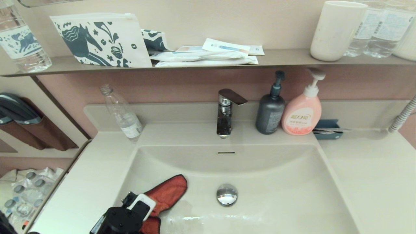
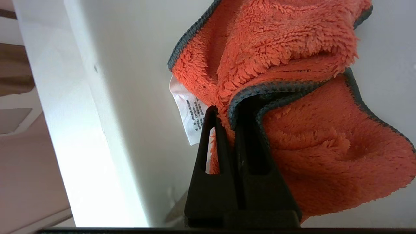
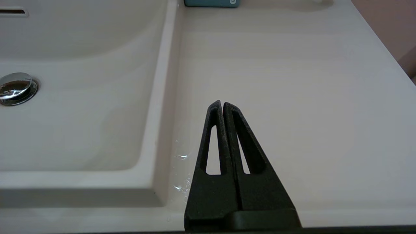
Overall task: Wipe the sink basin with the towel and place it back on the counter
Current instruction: Wipe the sink
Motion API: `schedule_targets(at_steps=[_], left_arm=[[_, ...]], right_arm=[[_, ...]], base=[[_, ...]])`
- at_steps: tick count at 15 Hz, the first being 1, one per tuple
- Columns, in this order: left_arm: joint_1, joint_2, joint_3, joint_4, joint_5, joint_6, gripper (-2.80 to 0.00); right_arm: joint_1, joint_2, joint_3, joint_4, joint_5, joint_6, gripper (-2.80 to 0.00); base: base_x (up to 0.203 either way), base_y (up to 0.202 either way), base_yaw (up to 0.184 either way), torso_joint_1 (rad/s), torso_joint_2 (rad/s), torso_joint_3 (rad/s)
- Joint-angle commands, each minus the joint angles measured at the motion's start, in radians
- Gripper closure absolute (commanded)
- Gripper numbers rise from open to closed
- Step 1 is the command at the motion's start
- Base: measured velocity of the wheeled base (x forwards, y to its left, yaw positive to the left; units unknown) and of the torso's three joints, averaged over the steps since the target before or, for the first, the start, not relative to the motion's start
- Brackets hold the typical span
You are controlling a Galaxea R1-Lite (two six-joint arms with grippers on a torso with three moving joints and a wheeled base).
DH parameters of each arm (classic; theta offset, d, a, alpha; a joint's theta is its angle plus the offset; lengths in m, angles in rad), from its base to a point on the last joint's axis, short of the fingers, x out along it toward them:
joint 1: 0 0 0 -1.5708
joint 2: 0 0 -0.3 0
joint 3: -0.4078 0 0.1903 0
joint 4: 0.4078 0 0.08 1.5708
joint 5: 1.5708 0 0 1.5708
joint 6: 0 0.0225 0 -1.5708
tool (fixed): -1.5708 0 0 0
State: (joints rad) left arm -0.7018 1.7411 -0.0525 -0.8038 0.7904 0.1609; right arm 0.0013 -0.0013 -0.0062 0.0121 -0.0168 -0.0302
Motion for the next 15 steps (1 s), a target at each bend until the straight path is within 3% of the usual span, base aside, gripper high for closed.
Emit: schedule_targets(at_steps=[1,4,8,13,15], left_arm=[[-0.033,0.004,0.039,0.002,0.007,-0.031,0.0],[-0.049,0.005,0.053,0.005,0.01,-0.066,0.0],[-0.04,0.011,-0.004,0.002,0.01,-0.064,0.0],[-0.025,0.045,-0.128,0.023,-0.026,-0.039,0.0],[0.002,0.061,-0.179,0.022,-0.052,-0.001,0.0]], right_arm=[[0.0,0.001,0.0,0.0,-0.001,0.0,0.0],[0.0,0.001,0.0,0.0,0.0,0.0,0.0],[0.0,0.001,0.0,0.0,0.0,0.0,0.0],[0.0,0.001,0.0,0.0,0.0,0.0,0.0],[0.0,0.001,0.001,0.0,0.0,0.0,0.0]], base=[[0.0,0.0,0.0,0.0,0.0,0.0],[0.0,0.0,0.0,0.0,0.0,0.0],[0.0,0.0,0.0,0.0,0.0,0.0],[0.0,0.0,0.0,0.0,0.0,0.0],[0.0,0.0,0.0,0.0,0.0,0.0]])
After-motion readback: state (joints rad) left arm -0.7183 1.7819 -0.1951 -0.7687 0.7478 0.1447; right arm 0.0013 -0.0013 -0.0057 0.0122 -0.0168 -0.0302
